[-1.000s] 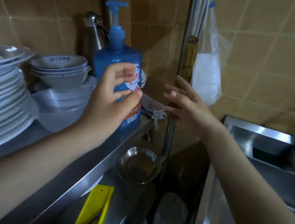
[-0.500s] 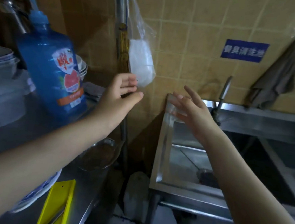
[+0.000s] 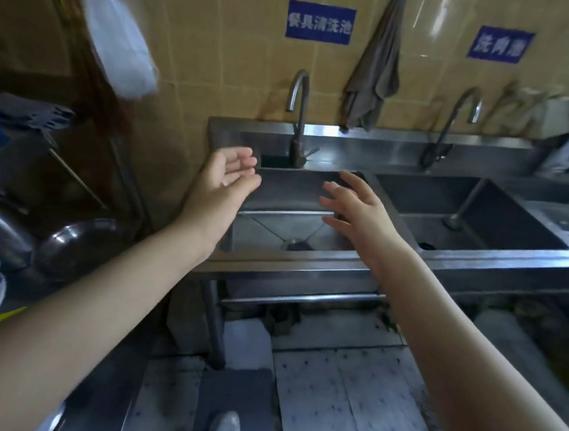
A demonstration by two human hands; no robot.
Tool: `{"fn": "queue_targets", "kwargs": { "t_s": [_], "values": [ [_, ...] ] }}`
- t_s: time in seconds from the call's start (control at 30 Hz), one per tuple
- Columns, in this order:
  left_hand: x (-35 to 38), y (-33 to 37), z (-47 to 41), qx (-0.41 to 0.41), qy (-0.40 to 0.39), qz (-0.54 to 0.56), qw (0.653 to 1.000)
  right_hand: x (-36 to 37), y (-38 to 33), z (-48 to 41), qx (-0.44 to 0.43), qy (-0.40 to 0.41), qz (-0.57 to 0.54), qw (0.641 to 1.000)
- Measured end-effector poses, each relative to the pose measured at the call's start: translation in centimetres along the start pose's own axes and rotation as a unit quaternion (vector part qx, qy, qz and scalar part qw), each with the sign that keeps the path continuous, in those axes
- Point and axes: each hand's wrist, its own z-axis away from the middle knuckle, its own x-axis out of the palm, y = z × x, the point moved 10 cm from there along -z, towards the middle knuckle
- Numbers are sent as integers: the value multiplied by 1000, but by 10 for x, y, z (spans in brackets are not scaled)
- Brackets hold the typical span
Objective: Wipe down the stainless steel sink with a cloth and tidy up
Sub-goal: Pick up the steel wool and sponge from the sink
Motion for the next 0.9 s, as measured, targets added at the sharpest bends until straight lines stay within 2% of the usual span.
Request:
{"fn": "queue_targets", "kwargs": {
  "t_s": [0.33, 0.77, 0.9],
  "values": [
    [54, -89, -21, -100, 1, -10, 995, -71, 60, -13, 69, 71, -1, 995],
    [78, -207, -126, -195, 12, -46, 980, -92, 155, -161, 185, 60, 83, 977],
    [86, -242, -153, -236, 15, -55, 970, -105, 180, -190, 203, 84, 139, 966]
  ]
}}
